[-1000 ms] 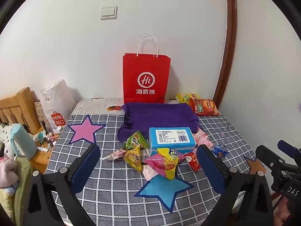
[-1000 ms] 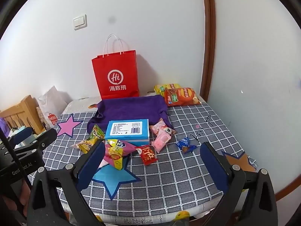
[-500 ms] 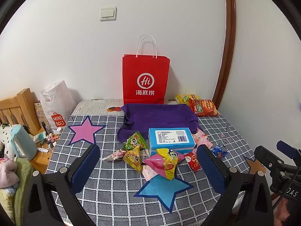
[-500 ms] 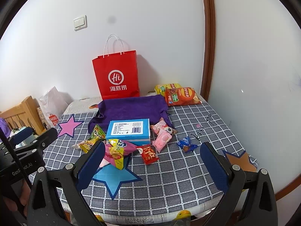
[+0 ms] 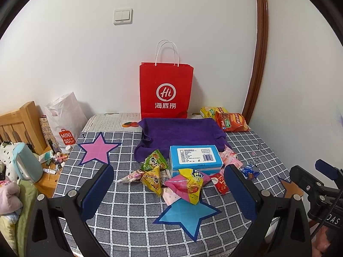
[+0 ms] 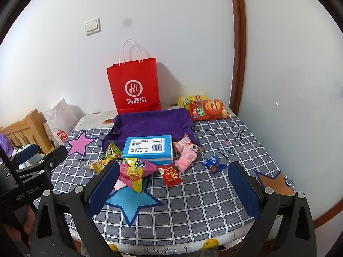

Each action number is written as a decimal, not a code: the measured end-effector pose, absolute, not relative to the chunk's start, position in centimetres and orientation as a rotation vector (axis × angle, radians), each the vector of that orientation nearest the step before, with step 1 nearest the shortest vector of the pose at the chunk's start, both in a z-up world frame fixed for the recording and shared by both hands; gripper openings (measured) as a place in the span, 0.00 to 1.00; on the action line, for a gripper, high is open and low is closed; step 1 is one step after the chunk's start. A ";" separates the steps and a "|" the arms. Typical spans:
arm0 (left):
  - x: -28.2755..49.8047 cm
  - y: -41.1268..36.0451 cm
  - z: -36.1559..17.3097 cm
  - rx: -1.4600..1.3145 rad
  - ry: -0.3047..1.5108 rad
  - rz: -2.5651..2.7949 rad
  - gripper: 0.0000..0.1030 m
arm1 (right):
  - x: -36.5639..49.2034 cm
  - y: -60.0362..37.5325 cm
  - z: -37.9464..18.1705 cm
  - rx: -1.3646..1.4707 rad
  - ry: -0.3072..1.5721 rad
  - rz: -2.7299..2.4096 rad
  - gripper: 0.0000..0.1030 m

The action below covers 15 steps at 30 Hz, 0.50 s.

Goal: Organize snacks

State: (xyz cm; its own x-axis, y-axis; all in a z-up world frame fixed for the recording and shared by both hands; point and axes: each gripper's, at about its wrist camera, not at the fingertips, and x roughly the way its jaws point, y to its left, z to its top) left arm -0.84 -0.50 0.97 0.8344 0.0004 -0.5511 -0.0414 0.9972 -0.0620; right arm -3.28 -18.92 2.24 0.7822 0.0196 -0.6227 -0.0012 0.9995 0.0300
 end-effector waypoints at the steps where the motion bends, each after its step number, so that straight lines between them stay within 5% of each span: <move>1: -0.9 -0.5 0.9 -0.072 0.584 0.022 1.00 | -3.3 -18.9 2.2 0.029 0.672 0.012 0.97; 15: -1.0 -0.5 0.8 -0.071 0.582 0.022 1.00 | -3.7 -18.7 2.0 0.031 0.661 0.021 0.97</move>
State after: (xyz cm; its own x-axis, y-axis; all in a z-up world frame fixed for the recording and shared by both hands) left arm -1.03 -0.55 0.80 0.8351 0.0003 -0.5501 -0.0405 0.9973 -0.0610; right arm -3.71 -18.67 2.05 0.7891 0.0290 -0.6136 -0.0094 0.9993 0.0351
